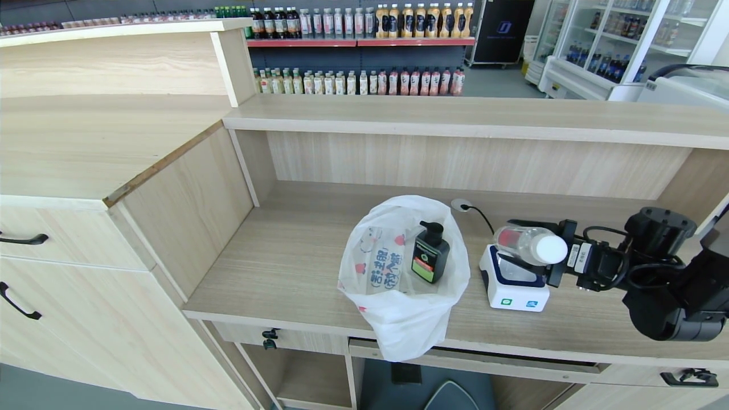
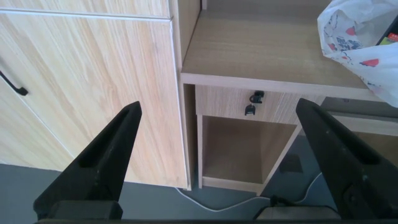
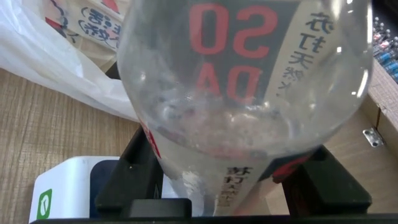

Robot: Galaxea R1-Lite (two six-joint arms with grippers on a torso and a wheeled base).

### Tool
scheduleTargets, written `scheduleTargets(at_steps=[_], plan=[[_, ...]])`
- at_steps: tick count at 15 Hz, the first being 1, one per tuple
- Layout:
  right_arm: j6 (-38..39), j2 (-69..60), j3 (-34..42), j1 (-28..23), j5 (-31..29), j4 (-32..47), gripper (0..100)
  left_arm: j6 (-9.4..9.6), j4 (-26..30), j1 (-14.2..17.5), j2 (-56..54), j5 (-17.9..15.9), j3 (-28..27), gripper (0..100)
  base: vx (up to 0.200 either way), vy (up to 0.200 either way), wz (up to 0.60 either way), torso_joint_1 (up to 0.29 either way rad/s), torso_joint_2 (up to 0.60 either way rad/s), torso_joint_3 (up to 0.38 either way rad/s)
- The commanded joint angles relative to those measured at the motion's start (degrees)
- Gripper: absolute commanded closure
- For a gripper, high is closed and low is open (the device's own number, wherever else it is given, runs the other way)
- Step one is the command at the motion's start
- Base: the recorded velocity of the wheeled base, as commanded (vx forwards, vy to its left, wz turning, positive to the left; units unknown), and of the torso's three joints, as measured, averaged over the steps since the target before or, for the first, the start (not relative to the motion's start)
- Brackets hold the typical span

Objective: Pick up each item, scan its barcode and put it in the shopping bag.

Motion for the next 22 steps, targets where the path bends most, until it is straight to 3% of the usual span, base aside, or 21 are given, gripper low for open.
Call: scheduleTargets(at_steps=[1,7,9,10,13,14,16,22], plan=[[0.51,-1.23,0.01,-0.05,-0.05,0.16,100,0.00,0.02,0.04,-0.02,0.01,0.00,0,0.000,0.000,0.00,0.000,0.00,0.000],[18.88,-17.93,0.97,-5.49,-0.58,12.03,100,0.00,0.02,0.04,-0.02,0.01,0.00,0,0.000,0.000,0.00,0.000,0.00,0.000],[26.18,-28.91,1.15,-7.43,-5.06,24.95,100,0.00,0.02,0.04,-0.02,0.01,0.00,0,0.000,0.000,0.00,0.000,0.00,0.000],[27.32,-34.01,1.94,-10.94,-10.42,33.03,100,0.00,0.02,0.04,-0.02,0.01,0.00,0,0.000,0.000,0.00,0.000,0.00,0.000],[27.41,-38.49,2.91,-17.80,-18.68,41.82,100,0.00,0.02,0.04,-0.02,0.01,0.00,0,0.000,0.000,0.00,0.000,0.00,0.000],[27.41,-39.28,3.08,-19.21,-24.84,42.09,100,0.00,0.02,0.04,-0.02,0.01,0.00,0,0.000,0.000,0.00,0.000,0.00,0.000],[27.49,-40.69,3.00,-19.21,-31.60,42.00,100,0.00,0.02,0.04,-0.02,0.01,0.00,0,0.000,0.000,0.00,0.000,0.00,0.000],[27.67,-42.97,3.08,-15.25,-33.89,39.54,100,0.00,0.02,0.04,-0.02,0.01,0.00,0,0.000,0.000,0.00,0.000,0.00,0.000]])
